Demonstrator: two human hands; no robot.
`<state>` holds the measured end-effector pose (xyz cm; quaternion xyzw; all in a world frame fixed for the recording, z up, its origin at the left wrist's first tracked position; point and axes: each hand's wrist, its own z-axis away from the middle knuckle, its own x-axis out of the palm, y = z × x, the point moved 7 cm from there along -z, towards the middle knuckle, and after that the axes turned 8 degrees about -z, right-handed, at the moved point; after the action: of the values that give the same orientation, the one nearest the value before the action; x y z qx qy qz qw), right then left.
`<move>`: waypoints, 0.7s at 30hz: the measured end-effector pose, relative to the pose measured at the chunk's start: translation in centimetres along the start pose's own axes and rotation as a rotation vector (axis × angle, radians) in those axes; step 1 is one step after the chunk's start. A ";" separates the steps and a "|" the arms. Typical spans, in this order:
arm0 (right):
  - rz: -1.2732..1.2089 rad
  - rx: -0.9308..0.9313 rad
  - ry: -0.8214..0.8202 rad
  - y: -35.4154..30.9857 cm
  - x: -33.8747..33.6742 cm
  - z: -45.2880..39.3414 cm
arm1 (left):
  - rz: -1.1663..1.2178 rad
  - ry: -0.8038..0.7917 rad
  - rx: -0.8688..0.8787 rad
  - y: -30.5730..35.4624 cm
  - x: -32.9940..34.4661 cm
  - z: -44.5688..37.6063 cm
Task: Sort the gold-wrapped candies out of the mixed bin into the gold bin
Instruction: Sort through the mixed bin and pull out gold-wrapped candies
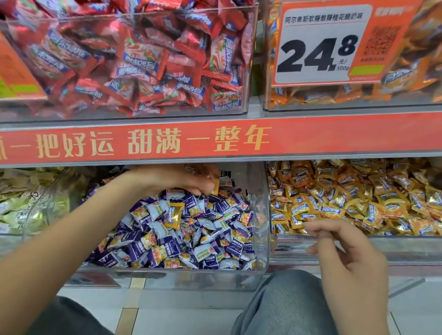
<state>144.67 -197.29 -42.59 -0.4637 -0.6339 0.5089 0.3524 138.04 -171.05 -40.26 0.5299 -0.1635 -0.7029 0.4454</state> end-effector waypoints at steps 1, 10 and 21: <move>-0.016 -0.030 -0.021 -0.8 0.5 0.3 | -0.005 0.049 0.021 0.8 0.1 0.8; 0.056 -0.257 -0.499 -5.0 8.5 2.6 | 0.241 0.252 0.197 4.7 4.6 7.1; -0.102 -0.093 -0.394 -1.9 7.3 2.8 | 0.417 0.266 0.070 1.8 7.0 7.2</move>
<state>139.31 -191.38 -41.57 -0.3383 -0.7362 0.5413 0.2250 132.15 -179.37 -40.47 0.5876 -0.2338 -0.5138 0.5797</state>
